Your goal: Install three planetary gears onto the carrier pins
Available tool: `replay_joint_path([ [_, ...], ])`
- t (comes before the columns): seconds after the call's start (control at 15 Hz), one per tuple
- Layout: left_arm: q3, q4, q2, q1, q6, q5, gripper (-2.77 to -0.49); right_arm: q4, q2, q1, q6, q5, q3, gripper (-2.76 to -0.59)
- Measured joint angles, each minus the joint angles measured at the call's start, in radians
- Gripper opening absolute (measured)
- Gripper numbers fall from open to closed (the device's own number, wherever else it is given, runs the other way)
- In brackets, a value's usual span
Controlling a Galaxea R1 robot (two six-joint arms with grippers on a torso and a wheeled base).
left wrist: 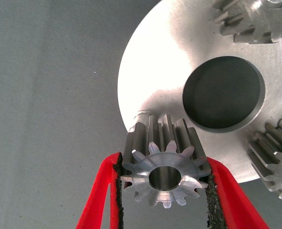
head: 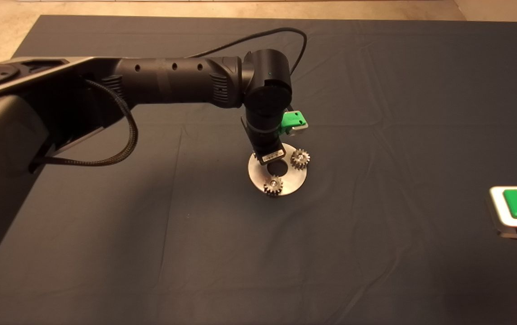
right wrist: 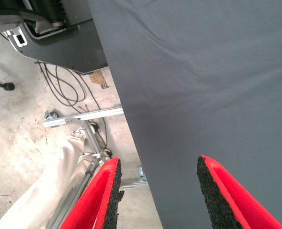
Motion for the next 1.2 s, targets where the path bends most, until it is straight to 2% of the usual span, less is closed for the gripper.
replay_joint_path([
  [0.27, -0.003, 0.030, 0.000, 0.000, 0.000, 0.000, -2.46, 0.000, 0.000, 0.000, 0.000, 0.000, 0.000, -2.20],
  [1.2, -0.024, 0.038, 0.000, 0.000, -0.003, -0.005, -2.46, 0.000, 0.000, 0.000, -0.008, 0.000, 0.000, -2.20],
])
